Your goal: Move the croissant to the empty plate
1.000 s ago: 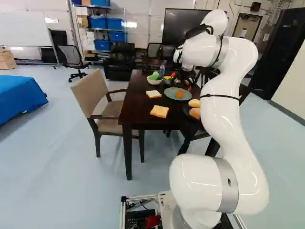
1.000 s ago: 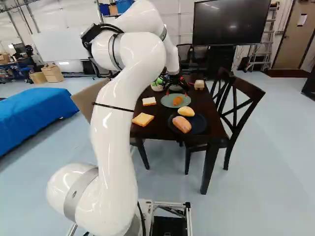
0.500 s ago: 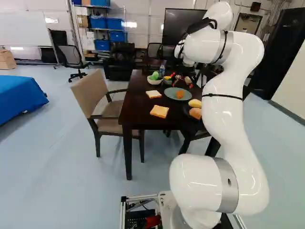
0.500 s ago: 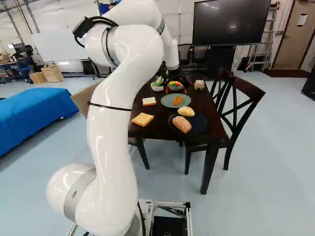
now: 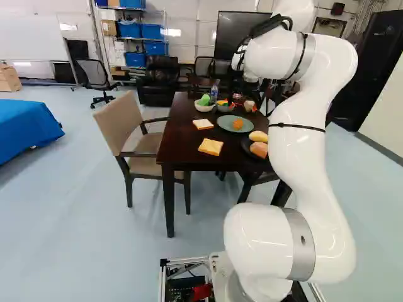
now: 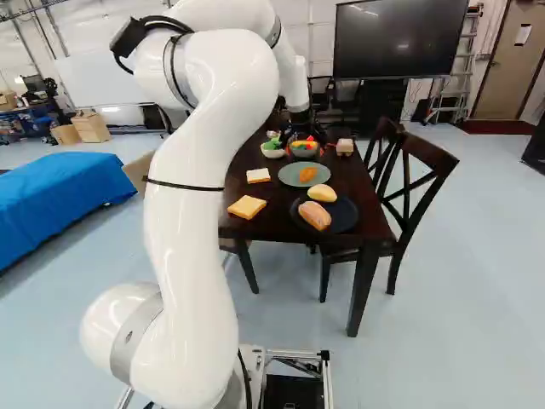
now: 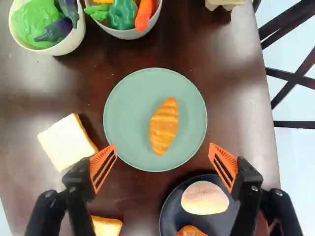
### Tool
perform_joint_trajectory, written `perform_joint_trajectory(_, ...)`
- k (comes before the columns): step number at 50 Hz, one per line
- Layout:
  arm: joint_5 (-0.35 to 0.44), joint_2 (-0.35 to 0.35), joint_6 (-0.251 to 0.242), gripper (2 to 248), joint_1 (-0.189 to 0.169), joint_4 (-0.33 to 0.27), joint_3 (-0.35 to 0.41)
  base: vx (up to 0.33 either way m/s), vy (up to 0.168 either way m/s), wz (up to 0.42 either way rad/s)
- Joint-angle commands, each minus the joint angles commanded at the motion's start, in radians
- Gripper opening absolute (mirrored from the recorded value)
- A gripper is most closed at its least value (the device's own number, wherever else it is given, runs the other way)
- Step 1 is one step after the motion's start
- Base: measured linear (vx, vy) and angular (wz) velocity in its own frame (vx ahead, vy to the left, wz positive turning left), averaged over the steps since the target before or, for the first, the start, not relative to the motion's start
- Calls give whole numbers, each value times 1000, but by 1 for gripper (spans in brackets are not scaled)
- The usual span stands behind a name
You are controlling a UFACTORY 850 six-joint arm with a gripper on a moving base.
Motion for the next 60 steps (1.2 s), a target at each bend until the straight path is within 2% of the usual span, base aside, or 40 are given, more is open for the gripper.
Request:
perform_joint_trajectory(46, -20, 92, 0, 247, 0, 0, -1, 0, 0, 0)
perform_joint_trajectory(60, -20, 92, 0, 247, 0, 0, -1, 0, 0, 0)
